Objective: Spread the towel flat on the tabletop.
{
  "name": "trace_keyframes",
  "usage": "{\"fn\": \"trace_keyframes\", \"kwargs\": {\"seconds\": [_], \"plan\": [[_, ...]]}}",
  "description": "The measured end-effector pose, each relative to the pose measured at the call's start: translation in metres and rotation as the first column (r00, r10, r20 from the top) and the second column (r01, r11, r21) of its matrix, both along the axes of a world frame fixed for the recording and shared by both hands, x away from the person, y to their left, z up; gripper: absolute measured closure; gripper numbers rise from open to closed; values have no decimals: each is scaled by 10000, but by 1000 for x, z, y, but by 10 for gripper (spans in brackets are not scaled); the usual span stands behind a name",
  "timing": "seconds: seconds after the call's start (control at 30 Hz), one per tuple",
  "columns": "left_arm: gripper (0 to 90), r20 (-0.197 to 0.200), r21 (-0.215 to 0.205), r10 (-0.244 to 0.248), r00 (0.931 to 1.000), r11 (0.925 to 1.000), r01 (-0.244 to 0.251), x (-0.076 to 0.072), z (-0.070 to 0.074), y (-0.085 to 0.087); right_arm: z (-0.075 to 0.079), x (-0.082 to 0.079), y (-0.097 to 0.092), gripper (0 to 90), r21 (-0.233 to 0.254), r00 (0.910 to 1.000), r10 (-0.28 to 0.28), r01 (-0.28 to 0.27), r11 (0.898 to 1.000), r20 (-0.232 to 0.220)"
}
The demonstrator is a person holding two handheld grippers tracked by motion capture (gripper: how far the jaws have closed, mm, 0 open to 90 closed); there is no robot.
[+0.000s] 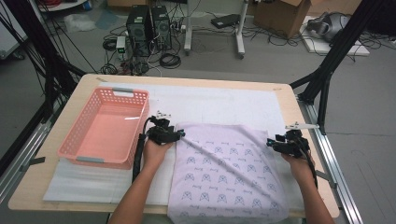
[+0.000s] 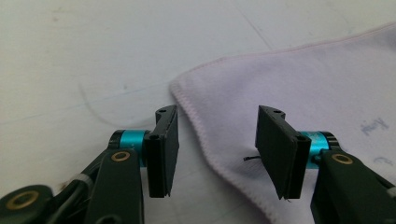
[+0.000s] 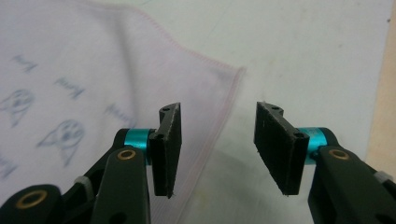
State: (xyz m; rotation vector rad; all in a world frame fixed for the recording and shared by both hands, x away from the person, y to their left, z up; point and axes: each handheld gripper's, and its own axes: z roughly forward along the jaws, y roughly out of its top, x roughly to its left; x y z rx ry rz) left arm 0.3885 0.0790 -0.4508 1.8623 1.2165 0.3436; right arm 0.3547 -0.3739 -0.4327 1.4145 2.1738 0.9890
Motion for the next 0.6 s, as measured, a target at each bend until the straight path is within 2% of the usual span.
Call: {"fn": "trace_keyframes", "kwargs": {"seconds": [0.03, 0.1, 0.13, 0.17, 0.2, 0.23, 0.27, 0.33, 0.37, 0.43, 0.47, 0.53, 0.57, 0.6], "plan": [[506, 145, 205, 14, 9999, 9998, -17, -1, 0, -4, 0, 6, 2, 513, 35, 10000, 44, -44, 10000, -8], [613, 478, 1016, 72, 9988, 9948, -120, -3, 0, -9, -3, 18, 7, 520, -222, 9999, 83, -86, 9997, -123], [717, 513, 1108, 53, 9987, 9938, -110, -3, 1, -7, -5, 23, 10, 537, -390, 9996, 156, -165, 9991, -243], [870, 269, 838, 110, 9996, 9964, -133, -2, 1, -4, -7, 29, 13, 555, -489, 9992, 198, -216, 9986, -357], [868, 219, 798, 227, 9995, 9965, -244, -2, 2, -2, -8, 32, 15, 630, -458, 9996, 176, -185, 9988, -211], [871, 201, 965, 267, 9994, 9949, -285, -2, 3, 1, -8, 34, 16, 761, -311, 9993, 307, -314, 9990, -235], [873, 200, 949, 464, 9987, 9943, -481, -2, 5, 6, -8, 36, 19, 850, -271, 9983, 516, -523, 9983, -254], [876, 268, 852, 793, 9965, 9930, -813, -3, 8, 16, -6, 39, 28, 863, -632, 9949, 977, -990, 9931, -244], [878, 383, 855, 948, 9948, 9915, -978, -3, 10, 21, -5, 42, 31, 866, -605, 9920, 1226, -1242, 9904, -297], [884, 395, 638, 1259, 9913, 9897, -1283, -3, 11, 28, -1, 44, 35, 870, -813, 9908, 1354, -1341, 9876, 95], [883, 284, 455, 1330, 9907, 9899, -1342, -2, 10, 29, 1, 45, 36, 872, -849, 9914, 1275, -1247, 9886, 284], [872, 181, 477, 1146, 9933, 9922, -1153, -1, 7, 24, 3, 49, 34, 874, -973, 9929, 1050, -993, 9903, 552], [846, 128, 513, 1017, 9947, 9934, -1022, -1, 6, 19, 3, 51, 32, 874, -1097, 9944, 869, -798, 9908, 609], [780, 170, 553, 977, 9951, 9936, -985, -1, 5, 15, 2, 53, 29, 875, -1339, 9961, 626, -538, 9895, 626]]}}
